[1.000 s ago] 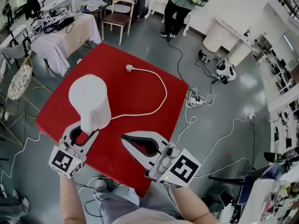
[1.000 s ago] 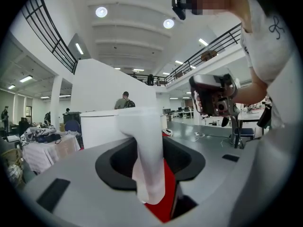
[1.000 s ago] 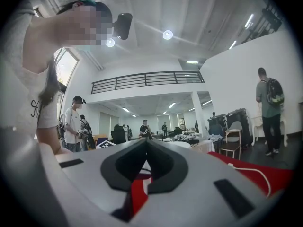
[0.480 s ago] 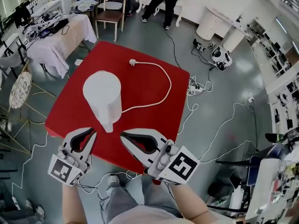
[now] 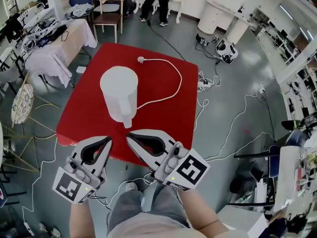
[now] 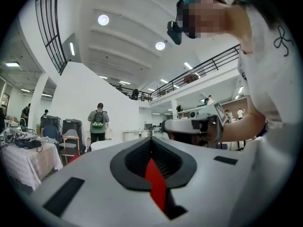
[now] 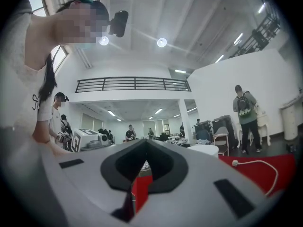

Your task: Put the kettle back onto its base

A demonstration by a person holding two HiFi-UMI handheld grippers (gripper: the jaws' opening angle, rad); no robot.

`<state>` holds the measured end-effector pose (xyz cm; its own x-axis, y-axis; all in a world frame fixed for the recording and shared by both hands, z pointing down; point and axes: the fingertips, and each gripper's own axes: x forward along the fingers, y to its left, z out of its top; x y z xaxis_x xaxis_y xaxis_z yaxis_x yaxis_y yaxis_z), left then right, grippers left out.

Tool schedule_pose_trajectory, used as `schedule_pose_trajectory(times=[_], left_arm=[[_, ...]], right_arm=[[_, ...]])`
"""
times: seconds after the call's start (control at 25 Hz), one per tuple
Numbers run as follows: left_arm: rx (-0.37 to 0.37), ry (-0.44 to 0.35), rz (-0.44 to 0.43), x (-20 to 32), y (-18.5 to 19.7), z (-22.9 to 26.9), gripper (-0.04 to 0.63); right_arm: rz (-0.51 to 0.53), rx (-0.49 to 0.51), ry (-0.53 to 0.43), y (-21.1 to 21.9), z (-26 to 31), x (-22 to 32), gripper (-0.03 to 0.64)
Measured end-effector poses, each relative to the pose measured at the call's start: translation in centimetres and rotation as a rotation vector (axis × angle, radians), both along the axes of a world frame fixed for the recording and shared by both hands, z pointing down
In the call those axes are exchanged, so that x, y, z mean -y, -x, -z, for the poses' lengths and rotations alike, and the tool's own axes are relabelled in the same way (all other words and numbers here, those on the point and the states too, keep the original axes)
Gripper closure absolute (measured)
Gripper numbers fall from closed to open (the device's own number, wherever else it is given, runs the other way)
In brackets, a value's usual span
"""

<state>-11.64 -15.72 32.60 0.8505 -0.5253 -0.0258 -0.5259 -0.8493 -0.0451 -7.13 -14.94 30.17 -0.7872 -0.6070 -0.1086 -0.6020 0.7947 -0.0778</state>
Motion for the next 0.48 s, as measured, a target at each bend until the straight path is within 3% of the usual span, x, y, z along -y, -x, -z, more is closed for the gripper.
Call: schedule_pose_trajectory(times=[0.48], left_arm=[[0.044,0.004,-0.065,-2.9,1.3,2.6,0.584]], right_arm=[[-0.062,-0.072,-0.028,3.8,0.3,-2.3,0.609]])
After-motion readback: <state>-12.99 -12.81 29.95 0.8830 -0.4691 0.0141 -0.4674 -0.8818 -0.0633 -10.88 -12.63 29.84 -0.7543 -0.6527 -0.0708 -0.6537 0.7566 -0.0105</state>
